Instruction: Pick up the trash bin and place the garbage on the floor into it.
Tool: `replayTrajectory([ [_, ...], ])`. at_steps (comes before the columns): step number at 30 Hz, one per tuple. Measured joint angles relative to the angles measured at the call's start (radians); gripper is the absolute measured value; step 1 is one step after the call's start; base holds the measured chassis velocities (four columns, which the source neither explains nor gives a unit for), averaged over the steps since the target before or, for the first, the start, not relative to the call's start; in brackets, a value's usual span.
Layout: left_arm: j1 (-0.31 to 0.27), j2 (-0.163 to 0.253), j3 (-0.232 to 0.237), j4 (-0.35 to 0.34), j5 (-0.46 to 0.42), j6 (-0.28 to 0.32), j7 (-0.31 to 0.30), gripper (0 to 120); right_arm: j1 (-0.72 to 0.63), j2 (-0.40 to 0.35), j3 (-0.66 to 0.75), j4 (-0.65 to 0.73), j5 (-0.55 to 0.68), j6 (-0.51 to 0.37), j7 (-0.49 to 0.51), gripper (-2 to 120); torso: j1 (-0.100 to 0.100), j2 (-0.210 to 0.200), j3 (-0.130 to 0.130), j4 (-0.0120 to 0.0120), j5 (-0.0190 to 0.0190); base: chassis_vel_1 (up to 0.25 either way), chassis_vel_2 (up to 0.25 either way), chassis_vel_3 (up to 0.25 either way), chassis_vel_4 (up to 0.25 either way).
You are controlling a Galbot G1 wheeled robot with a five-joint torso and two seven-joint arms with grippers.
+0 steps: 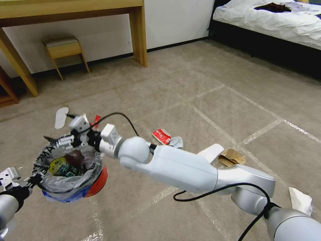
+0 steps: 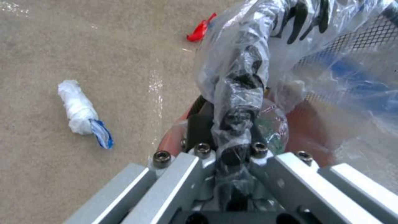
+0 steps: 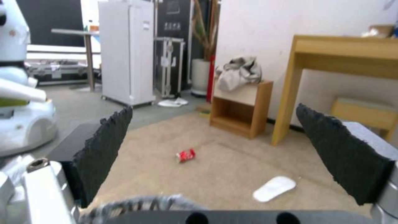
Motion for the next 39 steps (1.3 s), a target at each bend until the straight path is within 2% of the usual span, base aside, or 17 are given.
replayTrajectory([
  [7, 0.0, -0.001, -0.001, -0.001, 0.0, 0.0, 0.0, 0, 0.001, -0.026, 0.061, 0.046, 0.01, -0.001, 0.0, 100, 0.0, 0.0, 0.0, 0.0001, 0.0001, 0.0, 0.0, 0.0, 0.0],
  [11, 0.002, -0.001, -0.006, 0.002, 0.008, 0.0, 0.001, 0, 0.005, -0.067, 0.146, 0.097, 0.038, -0.001, -0.001, 100, 0.0, 0.0, 0.0, 0.0001, 0.0001, 0.0, 0.0, 0.0, 0.0],
  [14, 0.003, -0.001, -0.007, 0.005, 0.019, 0.0, 0.001, 0, 0.003, -0.103, 0.216, 0.131, 0.048, -0.001, -0.004, 100, 0.0, 0.0, 0.0, 0.0001, 0.0001, 0.0, 0.0, 0.0, 0.0],
  [17, 0.005, -0.003, -0.013, 0.008, 0.03, 0.0, 0.002, 0, -0.036, -0.185, 0.343, 0.185, 0.049, 0.001, -0.017, 100, 0.0, 0.0, 0.0, 0.0003, 0.0003, 0.0, 0.0, 0.0, 0.0],
  [18, 0.005, -0.003, -0.013, 0.008, 0.03, 0.0, 0.002, 0, -0.036, -0.185, 0.343, 0.185, 0.049, 0.001, -0.017, 100, 0.0, 0.0, 0.0, 0.0003, 0.0003, 0.0, 0.0, 0.0, 0.0],
  [20, 0.009, -0.003, -0.018, 0.01, 0.039, 0.0, 0.003, 0, -0.096, -0.285, 0.445, 0.225, 0.045, 0.003, -0.022, 100, 0.0, 0.0, 0.0, 0.0004, 0.0004, 0.0, 0.0, 0.0, 0.0],
  [21, 0.009, -0.003, -0.018, 0.01, 0.039, 0.0, 0.003, 0, -0.096, -0.285, 0.445, 0.225, 0.045, 0.003, -0.022, 100, 0.0, 0.0, 0.0, 0.0004, 0.0004, 0.0, 0.0, 0.0, 0.0],
  [23, 0.009, -0.004, -0.019, 0.011, 0.047, 0.0, 0.003, 0, -0.162, -0.361, 0.523, 0.25, 0.037, 0.008, -0.022, 100, 0.0, 0.0, 0.0, 0.0, 0.0005, 0.0, 0.0, 0.0, 0.0],
  [24, 0.009, -0.004, -0.019, 0.011, 0.047, 0.0, 0.003, 0, -0.162, -0.361, 0.523, 0.25, 0.037, 0.008, -0.022, 100, 0.0, 0.0, 0.0, 0.0, 0.0005, 0.0, 0.0, 0.0, 0.0],
  [25, 0.008, -0.007, -0.02, 0.013, 0.053, 0.0, 0.004, 0, -0.26, -0.444, 0.625, 0.28, 0.011, 0.017, -0.021, 100, 0.0, 0.0, 0.0, -0.0007, 0.0007, 0.0, 0.0, 0.0, 0.0],
  [27, 0.004, -0.012, -0.016, 0.015, 0.062, 0.0, 0.004, 0, -0.39, -0.516, 0.769, 0.324, -0.01, 0.032, -0.021, 100, 0.0, 0.0, 0.0, -0.0011, 0.0007, 0.0, 0.0, 0.0, 0.0],
  [30, 0.001, -0.016, -0.013, 0.015, 0.067, 0.0, 0.006, 0, -0.457, -0.544, 0.833, 0.347, -0.018, 0.051, -0.018, 100, 0.0, 0.0, 0.0, -0.0003, 0.0004, 0.0, 0.0, 0.0, 0.0],
  [33, -0.001, -0.028, -0.015, 0.015, 0.077, 0.0, 0.012, 0, -0.605, -0.573, 0.946, 0.373, -0.052, 0.107, 0.003, 100, 0.0, 0.0, 0.0, 0.0, 0.0003, 0.0, 0.0, 0.0, 0.0],
  [39, 0.012, -0.05, -0.029, 0.007, 0.11, 0.0, 0.031, 0, -0.738, -0.541, 1.021, 0.366, -0.131, 0.162, 0.048, 100, 0.0, 0.0, 0.0, 0.0002, 0.0002, 0.0, 0.0, 0.0, 0.0],
])
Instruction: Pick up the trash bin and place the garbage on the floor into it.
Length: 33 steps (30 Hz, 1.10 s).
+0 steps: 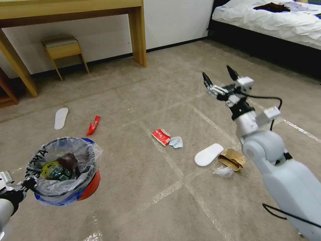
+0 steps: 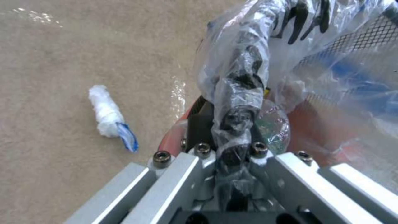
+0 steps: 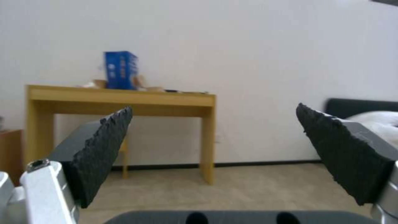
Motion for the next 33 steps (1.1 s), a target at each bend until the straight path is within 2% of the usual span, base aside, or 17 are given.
replayTrajectory([
  [7, -0.002, -0.021, 0.004, 0.005, 0.06, 0.0, 0.036, 0, -0.131, 0.047, 0.054, -0.017, -0.08, 0.053, 0.033, 100, 0.0, 0.0, 0.0, -0.0002, -0.0002, 0.0, 0.0, 0.0, 0.0],
  [12, -0.009, -0.033, 0.006, 0.013, 0.065, 0.0, 0.043, 0, -0.196, 0.088, 0.058, -0.034, -0.121, 0.077, 0.041, 100, 0.0, 0.0, 0.0, -0.0002, -0.0003, 0.0, 0.0, 0.0, 0.0],
  [13, -0.009, -0.036, 0.008, 0.018, 0.068, 0.0, 0.047, 0, -0.223, 0.117, 0.059, -0.051, -0.142, 0.089, 0.045, 100, 0.0, 0.0, 0.0, -0.0002, -0.0004, 0.0, 0.0, 0.0, 0.0],
  [16, -0.009, -0.039, 0.009, 0.023, 0.069, 0.0, 0.05, 0, -0.244, 0.143, 0.06, -0.061, -0.155, 0.095, 0.045, 100, 0.0, 0.0, 0.0, -0.0001, -0.0004, 0.0, 0.0, 0.0, 0.0],
  [19, -0.01, -0.04, 0.01, 0.039, 0.076, -0.002, 0.054, 0, -0.302, 0.213, 0.061, -0.071, -0.205, 0.11, 0.044, 100, 0.0, 0.0, 0.0, -0.0002, -0.0004, 0.0, 0.0, 0.0, 0.0],
  [22, -0.013, -0.041, 0.012, 0.041, 0.076, -0.002, 0.055, 0, -0.317, 0.239, 0.059, -0.076, -0.232, 0.117, 0.043, 100, 0.0, 0.0, 0.0, -0.0002, -0.0002, 0.0, 0.0, 0.0, 0.0],
  [33, -0.009, -0.036, 0.004, 0.048, 0.072, -0.009, 0.055, 0, -0.326, 0.239, 0.071, -0.078, -0.264, 0.133, 0.032, 100, 0.0, 0.0, 0.0, -0.0001, -0.0003, 0.0, 0.0, 0.0, 0.0],
])
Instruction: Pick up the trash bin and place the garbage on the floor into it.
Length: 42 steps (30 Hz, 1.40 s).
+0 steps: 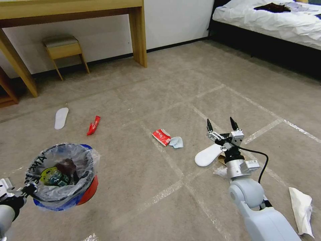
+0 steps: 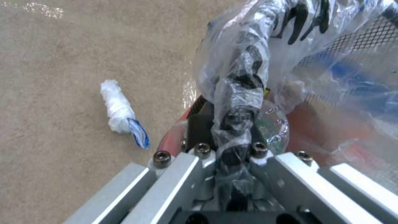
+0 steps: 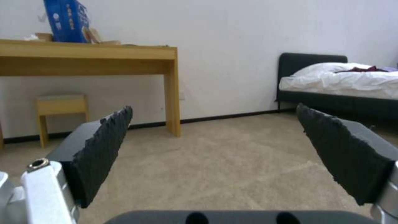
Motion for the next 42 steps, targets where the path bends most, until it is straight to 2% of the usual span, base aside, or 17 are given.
replayTrajectory([
  [17, -0.007, 0.003, -0.004, 0.013, -0.006, 0.0, -0.001, 0, 0.003, -0.006, -0.005, -0.005, -0.005, 0.002, -0.005, 100, 0.0, 0.0, 0.0, 0.0, 0.0, -0.027, -0.026, -0.026, -0.028],
  [22, -0.004, 0.003, -0.009, 0.017, -0.007, 0.0, 0.0, 0, 0.002, -0.004, -0.007, -0.011, -0.009, 0.007, -0.007, 100, 0.0, 0.0, 0.0, -0.0009, 0.0001, -0.075, -0.085, -0.086, -0.076],
  [28, -0.001, 0.001, -0.017, 0.026, -0.007, 0.0, 0.001, 0, 0.001, -0.002, -0.009, -0.014, -0.007, 0.012, -0.017, 100, 0.0, 0.0, 0.0, 0.0001, 0.0001, -0.022, -0.017, -0.016, -0.017],
  [42, -0.008, 0.007, -0.02, 0.046, -0.007, -0.001, 0.0, 0, -0.011, 0.006, -0.008, -0.027, -0.013, 0.041, -0.044, 100, 0.0, 0.0, 0.0, 0.0, 0.0, 0.0, 0.0, 0.0, 0.0],
])
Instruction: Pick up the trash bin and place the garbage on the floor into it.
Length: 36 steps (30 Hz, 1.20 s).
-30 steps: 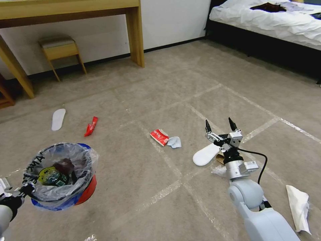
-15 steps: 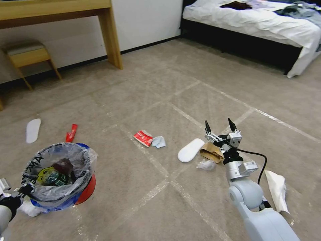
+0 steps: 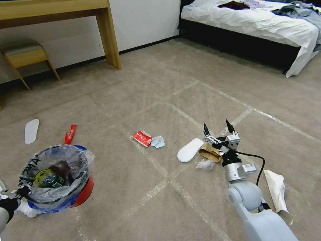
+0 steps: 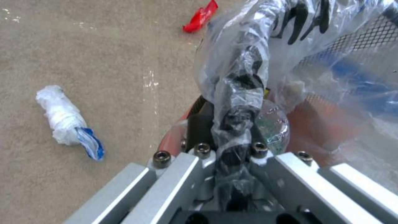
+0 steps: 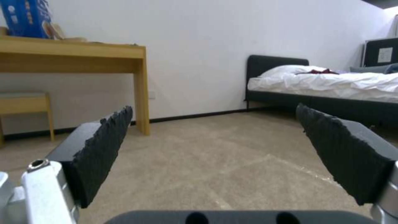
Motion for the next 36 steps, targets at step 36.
replayTrajectory([
  [36, 0.02, -0.007, -0.004, -0.024, -0.001, -0.004, 0.002, 0, -0.02, -0.002, 0.001, 0.011, -0.028, 0.018, 0.011, 100, 0.0, 0.0, 0.0, -0.0002, 0.0, -0.107, 0.1, 0.105, -0.109],
])
